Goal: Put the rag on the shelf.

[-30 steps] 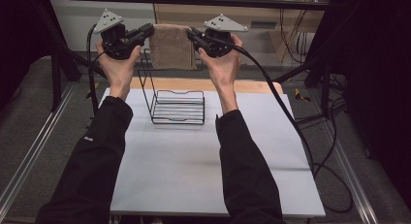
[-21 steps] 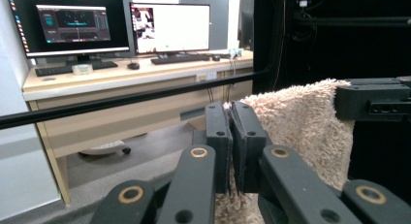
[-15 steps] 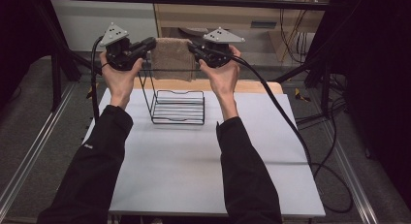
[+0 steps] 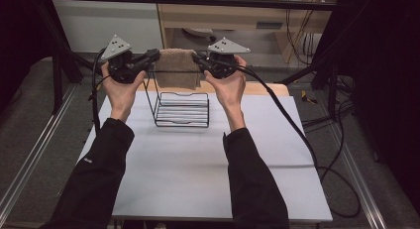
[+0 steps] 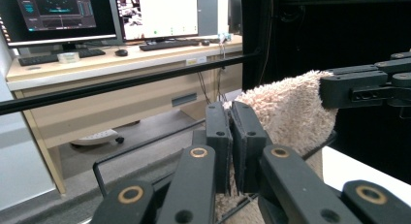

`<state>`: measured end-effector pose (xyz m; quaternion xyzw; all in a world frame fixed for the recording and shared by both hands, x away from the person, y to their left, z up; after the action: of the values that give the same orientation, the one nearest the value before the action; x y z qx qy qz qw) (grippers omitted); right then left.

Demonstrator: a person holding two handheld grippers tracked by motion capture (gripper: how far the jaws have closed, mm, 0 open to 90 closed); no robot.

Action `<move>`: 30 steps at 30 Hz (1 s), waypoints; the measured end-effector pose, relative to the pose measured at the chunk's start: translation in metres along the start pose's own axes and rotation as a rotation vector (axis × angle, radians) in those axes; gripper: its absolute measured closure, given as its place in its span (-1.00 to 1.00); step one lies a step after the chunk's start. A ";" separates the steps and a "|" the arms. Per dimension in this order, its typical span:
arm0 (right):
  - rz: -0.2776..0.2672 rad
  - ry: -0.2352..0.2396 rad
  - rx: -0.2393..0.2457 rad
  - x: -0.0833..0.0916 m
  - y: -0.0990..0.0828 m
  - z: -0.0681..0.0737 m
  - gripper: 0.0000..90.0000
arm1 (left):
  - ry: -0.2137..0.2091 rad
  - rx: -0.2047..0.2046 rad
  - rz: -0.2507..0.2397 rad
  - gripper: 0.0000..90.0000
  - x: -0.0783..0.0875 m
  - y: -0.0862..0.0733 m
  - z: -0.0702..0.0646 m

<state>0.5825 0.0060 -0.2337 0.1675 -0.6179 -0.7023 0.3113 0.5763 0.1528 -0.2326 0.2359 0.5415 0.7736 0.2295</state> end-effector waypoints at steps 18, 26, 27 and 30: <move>0.071 -0.008 0.019 0.010 -0.016 0.011 0.89 | -0.059 -0.004 0.040 0.91 0.015 -0.016 -0.020; 0.108 0.011 -0.006 0.013 -0.029 0.012 0.89 | -0.076 -0.019 0.103 0.88 0.016 -0.024 -0.028; 0.111 0.014 -0.007 0.013 -0.031 0.012 0.89 | -0.078 -0.021 0.110 0.88 0.017 -0.026 -0.029; 0.120 0.015 0.002 0.013 -0.034 0.014 0.89 | -0.084 -0.012 0.117 0.87 0.017 -0.029 -0.029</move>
<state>0.5562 0.0092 -0.2626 0.1357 -0.6250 -0.6806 0.3575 0.5480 0.1506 -0.2665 0.2981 0.5120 0.7784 0.2076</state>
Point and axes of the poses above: each handheld gripper's, and its own axes: x roughly backward along the jaws, y roughly out of its top, z roughly to its left, the point moved 10 cm from there along -x, roughly forward along the jaws, and after that the axes turned 15 degrees about -x, right-handed, at the moved point
